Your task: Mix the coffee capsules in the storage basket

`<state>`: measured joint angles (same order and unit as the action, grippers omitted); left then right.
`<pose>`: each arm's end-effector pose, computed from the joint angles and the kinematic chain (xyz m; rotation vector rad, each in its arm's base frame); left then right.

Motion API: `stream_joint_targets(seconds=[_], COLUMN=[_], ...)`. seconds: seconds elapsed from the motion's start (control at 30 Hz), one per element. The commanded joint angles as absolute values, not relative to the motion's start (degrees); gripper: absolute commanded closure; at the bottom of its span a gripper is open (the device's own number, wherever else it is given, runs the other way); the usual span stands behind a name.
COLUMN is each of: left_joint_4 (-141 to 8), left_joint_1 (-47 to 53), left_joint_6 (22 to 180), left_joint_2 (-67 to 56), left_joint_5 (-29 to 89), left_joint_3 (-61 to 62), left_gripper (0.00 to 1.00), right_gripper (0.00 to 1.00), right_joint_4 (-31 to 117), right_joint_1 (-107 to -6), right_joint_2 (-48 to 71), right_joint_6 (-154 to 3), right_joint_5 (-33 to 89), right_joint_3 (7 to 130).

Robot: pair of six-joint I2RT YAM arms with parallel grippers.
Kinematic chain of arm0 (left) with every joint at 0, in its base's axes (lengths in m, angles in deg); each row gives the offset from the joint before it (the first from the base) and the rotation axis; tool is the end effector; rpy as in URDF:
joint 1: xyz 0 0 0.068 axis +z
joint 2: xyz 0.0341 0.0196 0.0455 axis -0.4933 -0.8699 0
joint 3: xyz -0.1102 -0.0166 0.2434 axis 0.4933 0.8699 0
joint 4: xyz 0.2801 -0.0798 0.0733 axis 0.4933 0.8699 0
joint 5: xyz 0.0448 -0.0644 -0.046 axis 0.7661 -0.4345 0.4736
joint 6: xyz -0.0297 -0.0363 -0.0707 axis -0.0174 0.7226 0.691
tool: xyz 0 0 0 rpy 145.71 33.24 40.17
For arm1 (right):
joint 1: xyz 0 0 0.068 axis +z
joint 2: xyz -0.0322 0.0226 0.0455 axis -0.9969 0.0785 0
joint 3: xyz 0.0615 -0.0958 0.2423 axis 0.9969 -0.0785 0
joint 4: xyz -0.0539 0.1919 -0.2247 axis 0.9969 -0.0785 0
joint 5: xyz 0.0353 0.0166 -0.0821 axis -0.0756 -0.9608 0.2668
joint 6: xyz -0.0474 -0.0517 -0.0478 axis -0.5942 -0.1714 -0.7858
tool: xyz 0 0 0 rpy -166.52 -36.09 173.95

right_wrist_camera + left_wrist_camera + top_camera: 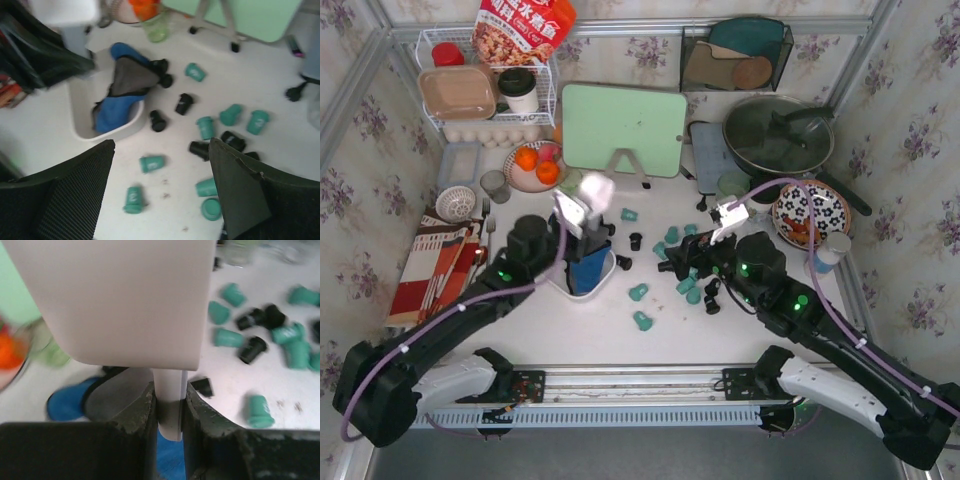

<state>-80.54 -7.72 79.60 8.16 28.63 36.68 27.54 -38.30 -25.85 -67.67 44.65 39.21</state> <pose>0.2531 -0.2086 0.2464 0.8225 1.5599 -0.4928 0.1850 0.1820 0.3340 -0.4020 1.7917 0.6216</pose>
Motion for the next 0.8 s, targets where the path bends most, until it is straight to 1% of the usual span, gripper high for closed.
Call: stream_joint_targets(seconds=[0.0,0.17,0.27,0.37,0.47,0.53,0.63,0.7,0.77], left_joint_4=[-58.04,-41.37,-34.11,-29.43,-28.65,-28.38,-29.87,-30.96,-31.45], left_joint_1=[1.36,15.86,25.53,34.99,43.44,48.24,56.95,60.25,61.03], left_joint_6=[101.04,111.53,113.9,114.79,115.84,116.48,118.69,119.52,119.11], left_joint_2=[10.69,14.73,16.2,16.12,14.19,11.69,7.52,5.78,4.17], left_joint_5=[35.57,36.21,35.71,33.66,28.68,27.61,22.79,21.01,23.23], left_joint_3=[30.58,28.32,27.58,27.32,28.02,27.79,27.78,27.13,25.96], left_gripper=[1.0,1.0,1.0,1.0,1.0,1.0,1.0,1.0,1.0], right_gripper=[0.16,0.14,0.1,0.04,0.02,0.01,0.0,0.0,0.0], right_joint_4=[37.46,51.84,55.71,54.86,56.29,58.06,59.56,61.79,63.23], right_joint_1=[-38.22,-38.21,-38.21,-38.21,-38.24,-38.21,-38.21,-38.2,-38.23], right_joint_2=[-26.55,-24.84,-23.39,-23.42,-25.06,-26.11,-26.6,-26.22,-25.21], right_joint_6=[-74.66,-78.59,-78.76,-77.05,-78.84,-80.1,-81.26,-81.21,-81.2], right_joint_5=[55.77,56.17,56.46,55.36,55.48,57.24,59.61,60.38,60.47], right_joint_3=[34.2,25.67,22.45,22.48,20.01,18.17,16.56,15.43,14.83])
